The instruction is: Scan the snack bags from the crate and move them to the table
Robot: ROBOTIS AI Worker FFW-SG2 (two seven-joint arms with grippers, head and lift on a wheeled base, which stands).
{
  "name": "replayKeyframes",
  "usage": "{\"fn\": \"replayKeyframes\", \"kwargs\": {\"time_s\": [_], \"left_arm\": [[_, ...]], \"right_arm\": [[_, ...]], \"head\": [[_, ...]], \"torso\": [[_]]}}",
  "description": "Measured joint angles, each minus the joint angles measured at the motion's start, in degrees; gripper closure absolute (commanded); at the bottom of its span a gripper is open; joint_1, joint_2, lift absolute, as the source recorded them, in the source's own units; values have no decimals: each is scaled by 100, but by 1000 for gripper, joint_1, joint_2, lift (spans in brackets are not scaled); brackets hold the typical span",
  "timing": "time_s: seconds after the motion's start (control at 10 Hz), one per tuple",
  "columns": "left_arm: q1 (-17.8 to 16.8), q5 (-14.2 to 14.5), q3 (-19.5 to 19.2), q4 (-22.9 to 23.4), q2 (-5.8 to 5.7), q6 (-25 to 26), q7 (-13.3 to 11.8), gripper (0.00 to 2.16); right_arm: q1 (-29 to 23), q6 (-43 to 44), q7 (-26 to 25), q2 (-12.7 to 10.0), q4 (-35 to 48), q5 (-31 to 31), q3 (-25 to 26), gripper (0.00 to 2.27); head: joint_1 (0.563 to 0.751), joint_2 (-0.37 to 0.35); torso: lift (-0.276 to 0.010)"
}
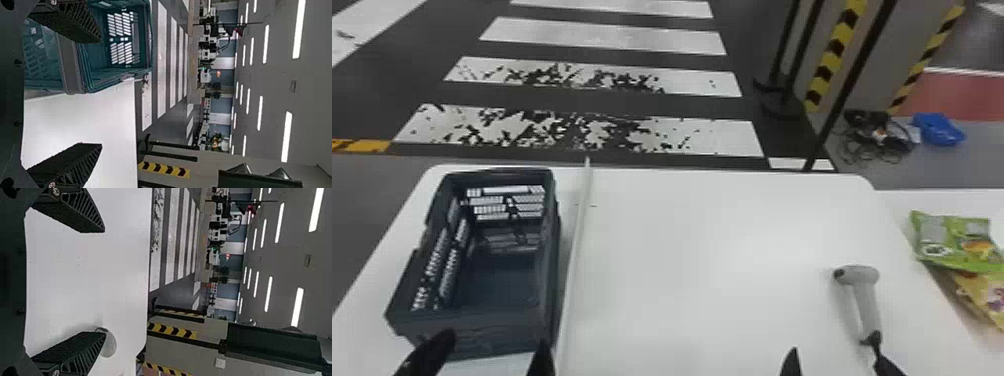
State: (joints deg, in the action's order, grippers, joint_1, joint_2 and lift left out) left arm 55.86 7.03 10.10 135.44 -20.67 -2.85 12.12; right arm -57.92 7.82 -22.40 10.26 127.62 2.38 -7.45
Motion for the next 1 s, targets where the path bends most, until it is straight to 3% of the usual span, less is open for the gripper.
{"fn": "replayKeyframes", "kwargs": {"time_s": [1.0], "left_arm": [[-22,18,19,-88,-16,0,-26,46]], "right_arm": [[-293,1089,17,-112,-193,-229,390,56]], "head": [[695,-218]], "torso": [[-95]]}}
